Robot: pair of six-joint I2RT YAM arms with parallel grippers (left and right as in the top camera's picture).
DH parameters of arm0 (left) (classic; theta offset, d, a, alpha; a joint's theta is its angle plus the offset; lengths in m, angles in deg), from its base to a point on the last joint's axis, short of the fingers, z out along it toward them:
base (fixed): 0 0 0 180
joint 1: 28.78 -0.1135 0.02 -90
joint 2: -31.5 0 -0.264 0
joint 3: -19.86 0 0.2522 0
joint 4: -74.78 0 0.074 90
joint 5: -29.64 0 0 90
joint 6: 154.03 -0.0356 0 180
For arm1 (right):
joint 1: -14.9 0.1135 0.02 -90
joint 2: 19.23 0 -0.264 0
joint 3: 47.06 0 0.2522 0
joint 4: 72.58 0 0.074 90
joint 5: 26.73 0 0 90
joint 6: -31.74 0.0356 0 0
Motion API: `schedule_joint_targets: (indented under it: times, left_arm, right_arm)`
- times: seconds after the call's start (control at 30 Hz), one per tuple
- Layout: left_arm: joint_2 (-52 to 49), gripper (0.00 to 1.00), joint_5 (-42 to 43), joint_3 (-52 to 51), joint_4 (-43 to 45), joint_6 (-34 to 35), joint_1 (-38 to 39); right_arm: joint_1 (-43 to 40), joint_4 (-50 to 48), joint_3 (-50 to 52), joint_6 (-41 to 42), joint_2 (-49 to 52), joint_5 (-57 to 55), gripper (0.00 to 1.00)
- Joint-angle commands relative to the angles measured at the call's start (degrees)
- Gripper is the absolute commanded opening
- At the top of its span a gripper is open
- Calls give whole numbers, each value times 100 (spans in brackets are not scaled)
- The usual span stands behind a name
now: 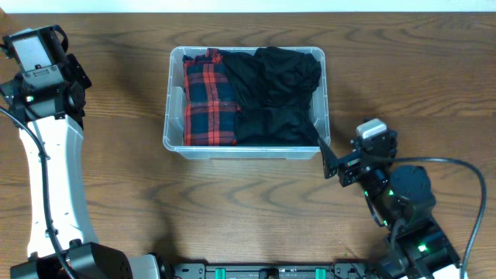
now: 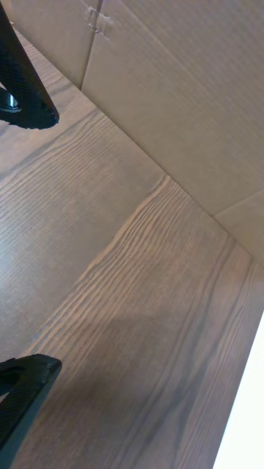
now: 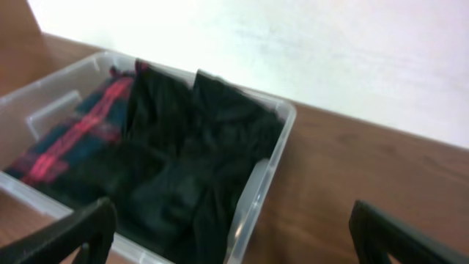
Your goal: Pack container
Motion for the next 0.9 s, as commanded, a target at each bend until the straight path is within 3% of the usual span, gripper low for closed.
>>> schedule_joint_targets:
  times: [0.0,0.3,0.87]
  left_arm:
    - [-22,98,-52,-26,-7,72,-24]
    - [-22,98,-52,-26,-7,72,-24]
    - [-22,98,-50,-26,-7,72,-24]
  right_arm:
    - [-15,-511,581,83,-297,199,99]
    - [-70,-1486,1628,103,-964,195,99]
    - [-601,-1912,2865,103,-2496,297,99]
